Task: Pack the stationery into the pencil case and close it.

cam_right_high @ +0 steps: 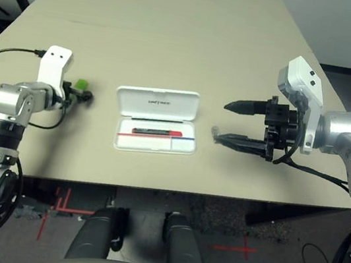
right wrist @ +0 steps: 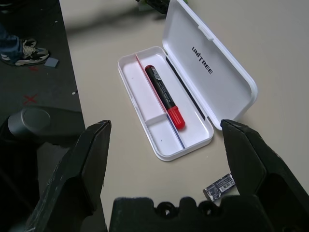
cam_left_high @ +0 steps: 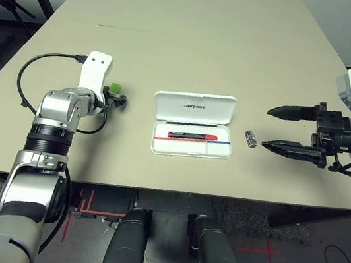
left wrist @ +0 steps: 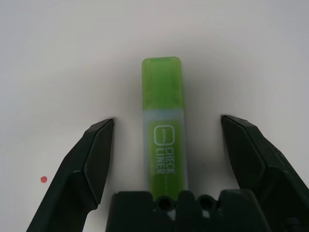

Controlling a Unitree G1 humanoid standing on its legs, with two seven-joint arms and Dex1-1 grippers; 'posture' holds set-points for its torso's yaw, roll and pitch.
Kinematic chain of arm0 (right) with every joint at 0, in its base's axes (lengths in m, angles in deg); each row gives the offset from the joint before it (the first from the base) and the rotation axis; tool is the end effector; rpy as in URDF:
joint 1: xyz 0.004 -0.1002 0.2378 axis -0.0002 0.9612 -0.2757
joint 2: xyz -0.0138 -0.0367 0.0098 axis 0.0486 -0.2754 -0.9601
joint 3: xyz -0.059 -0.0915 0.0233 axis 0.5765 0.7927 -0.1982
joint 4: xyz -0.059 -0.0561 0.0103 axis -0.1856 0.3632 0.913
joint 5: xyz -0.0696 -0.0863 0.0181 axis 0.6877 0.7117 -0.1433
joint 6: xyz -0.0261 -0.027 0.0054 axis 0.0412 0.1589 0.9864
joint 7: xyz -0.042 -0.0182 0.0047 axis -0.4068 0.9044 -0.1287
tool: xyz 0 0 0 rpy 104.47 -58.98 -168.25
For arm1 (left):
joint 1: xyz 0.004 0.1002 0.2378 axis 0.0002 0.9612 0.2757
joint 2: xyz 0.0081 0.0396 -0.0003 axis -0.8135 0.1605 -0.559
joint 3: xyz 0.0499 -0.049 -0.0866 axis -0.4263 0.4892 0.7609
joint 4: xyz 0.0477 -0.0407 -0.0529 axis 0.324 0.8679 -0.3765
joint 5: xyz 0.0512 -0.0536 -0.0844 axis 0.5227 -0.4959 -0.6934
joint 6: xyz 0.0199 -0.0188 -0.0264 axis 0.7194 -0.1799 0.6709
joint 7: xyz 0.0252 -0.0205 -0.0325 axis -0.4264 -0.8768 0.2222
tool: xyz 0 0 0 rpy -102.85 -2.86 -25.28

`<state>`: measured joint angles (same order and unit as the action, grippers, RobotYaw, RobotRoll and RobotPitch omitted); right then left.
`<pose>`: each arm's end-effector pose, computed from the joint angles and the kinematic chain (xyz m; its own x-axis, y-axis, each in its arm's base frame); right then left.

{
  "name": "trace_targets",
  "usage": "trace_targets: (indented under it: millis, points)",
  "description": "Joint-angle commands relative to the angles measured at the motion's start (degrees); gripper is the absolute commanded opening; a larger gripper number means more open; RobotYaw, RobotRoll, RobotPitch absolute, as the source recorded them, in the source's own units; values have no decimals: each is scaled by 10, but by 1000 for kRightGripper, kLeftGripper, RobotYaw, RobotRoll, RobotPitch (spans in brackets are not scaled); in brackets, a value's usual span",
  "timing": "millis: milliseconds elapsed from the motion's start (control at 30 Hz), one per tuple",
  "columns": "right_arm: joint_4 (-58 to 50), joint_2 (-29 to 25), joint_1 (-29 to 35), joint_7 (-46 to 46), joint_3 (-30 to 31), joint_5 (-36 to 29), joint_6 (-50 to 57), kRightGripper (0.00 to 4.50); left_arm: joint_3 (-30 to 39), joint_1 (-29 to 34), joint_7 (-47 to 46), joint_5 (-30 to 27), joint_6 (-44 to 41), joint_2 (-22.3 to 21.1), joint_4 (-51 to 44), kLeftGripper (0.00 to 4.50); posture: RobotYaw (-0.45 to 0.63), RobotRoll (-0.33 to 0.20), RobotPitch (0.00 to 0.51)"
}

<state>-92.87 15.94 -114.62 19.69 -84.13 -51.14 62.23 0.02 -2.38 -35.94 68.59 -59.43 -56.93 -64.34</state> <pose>0.2583 -0.2675 0.2383 0.2881 0.8795 -0.3787 -0.9575 0.2710 -0.0989 0.3165 0.2552 0.1471 0.8193 0.0218 -0.5730 0.0410 0.9945 0.0965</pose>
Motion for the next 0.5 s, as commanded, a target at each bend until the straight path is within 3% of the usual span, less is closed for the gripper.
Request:
trace_targets:
  millis: [33, 233, 500]
  points:
    - [0, -1, 1, -2, 7, 3, -6, 4500, 1, 15, -1, 11, -12, 0, 9, 3577, -123, 0, 133]
    - [2, -1, 0, -2, 11, 3, -11, 4500, -7, 22, 10, 11, -25, -5, -3, 1215, -121, 0, 134]
    - [5, 1, -2, -3, 17, 5, -16, 4500, -22, 33, 58, 5, -48, -51, -63, 1099, -117, 0, 135]
